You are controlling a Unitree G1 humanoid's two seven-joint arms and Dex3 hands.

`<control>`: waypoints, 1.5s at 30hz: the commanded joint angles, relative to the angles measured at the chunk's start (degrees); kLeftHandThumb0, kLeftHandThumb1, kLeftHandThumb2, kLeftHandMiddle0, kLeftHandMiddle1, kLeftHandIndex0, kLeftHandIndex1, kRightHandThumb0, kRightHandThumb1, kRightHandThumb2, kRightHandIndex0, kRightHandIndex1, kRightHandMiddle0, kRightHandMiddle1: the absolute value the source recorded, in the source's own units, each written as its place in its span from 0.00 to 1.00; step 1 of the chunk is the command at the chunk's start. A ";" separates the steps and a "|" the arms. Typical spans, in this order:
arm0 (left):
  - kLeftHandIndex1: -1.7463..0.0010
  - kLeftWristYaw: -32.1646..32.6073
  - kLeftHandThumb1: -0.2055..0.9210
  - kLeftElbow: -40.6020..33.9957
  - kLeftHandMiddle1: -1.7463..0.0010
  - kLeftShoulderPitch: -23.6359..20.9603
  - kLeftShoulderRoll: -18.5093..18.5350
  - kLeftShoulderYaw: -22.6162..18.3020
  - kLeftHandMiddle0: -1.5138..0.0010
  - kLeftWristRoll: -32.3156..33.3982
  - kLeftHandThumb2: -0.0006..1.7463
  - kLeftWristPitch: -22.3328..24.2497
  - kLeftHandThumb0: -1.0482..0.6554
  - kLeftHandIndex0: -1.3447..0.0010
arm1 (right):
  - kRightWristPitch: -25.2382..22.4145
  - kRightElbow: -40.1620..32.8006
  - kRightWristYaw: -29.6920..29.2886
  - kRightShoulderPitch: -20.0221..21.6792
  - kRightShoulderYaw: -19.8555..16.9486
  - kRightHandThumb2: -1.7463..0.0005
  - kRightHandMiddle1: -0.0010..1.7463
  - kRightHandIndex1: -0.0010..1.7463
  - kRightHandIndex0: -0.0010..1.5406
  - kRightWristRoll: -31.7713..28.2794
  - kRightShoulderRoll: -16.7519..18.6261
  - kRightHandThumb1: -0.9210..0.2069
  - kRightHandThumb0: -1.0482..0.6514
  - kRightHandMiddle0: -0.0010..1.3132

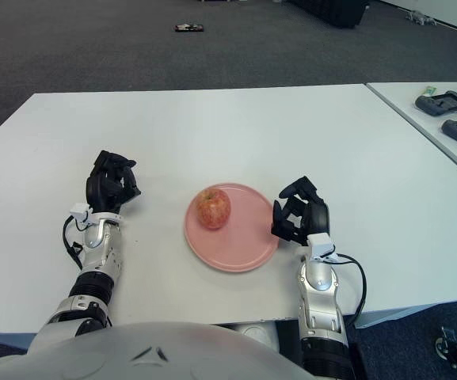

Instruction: Put the apple into the plate.

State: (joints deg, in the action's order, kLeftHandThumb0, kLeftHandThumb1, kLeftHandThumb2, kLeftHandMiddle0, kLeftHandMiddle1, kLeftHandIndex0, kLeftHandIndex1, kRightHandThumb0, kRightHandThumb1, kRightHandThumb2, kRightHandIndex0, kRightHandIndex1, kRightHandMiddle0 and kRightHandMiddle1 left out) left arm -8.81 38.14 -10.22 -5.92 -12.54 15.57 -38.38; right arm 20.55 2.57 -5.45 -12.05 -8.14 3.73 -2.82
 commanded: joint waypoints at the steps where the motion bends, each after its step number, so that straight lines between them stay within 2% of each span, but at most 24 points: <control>1: 0.00 -1.19 0.43 1.95 0.00 4.03 0.22 -0.82 0.18 0.84 0.79 0.92 0.32 0.52 | 0.81 0.68 0.23 1.11 -0.18 0.29 1.00 1.00 0.63 -0.50 -0.41 0.48 0.35 0.42; 9: 0.00 -2.60 0.43 1.81 0.00 5.18 0.69 -0.90 0.19 0.88 0.79 1.39 0.32 0.52 | 0.95 2.09 0.55 1.88 0.05 0.29 1.00 1.00 0.63 -0.43 -0.69 0.48 0.35 0.42; 25: 0.00 -2.77 0.43 -1.44 0.00 7.63 1.93 -0.18 0.20 -0.66 0.79 5.54 0.32 0.52 | 0.47 4.80 1.18 3.27 0.09 0.28 1.00 1.00 0.61 -1.32 -0.44 0.48 0.35 0.43; 45: 0.00 -2.10 0.43 -3.78 0.00 9.29 1.65 -0.17 0.20 -0.98 0.79 7.75 0.33 0.52 | 0.29 5.93 0.82 3.80 0.19 0.28 1.00 1.00 0.60 -1.07 -0.15 0.48 0.35 0.43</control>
State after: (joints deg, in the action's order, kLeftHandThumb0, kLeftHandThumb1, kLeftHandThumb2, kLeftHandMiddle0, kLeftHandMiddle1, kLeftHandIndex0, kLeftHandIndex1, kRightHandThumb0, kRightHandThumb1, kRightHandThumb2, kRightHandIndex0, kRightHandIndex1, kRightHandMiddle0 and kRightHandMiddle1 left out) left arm -11.42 32.02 -5.40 -4.18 -12.35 15.12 -31.26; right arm 21.30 7.94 -4.58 -8.94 -8.23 3.00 -3.20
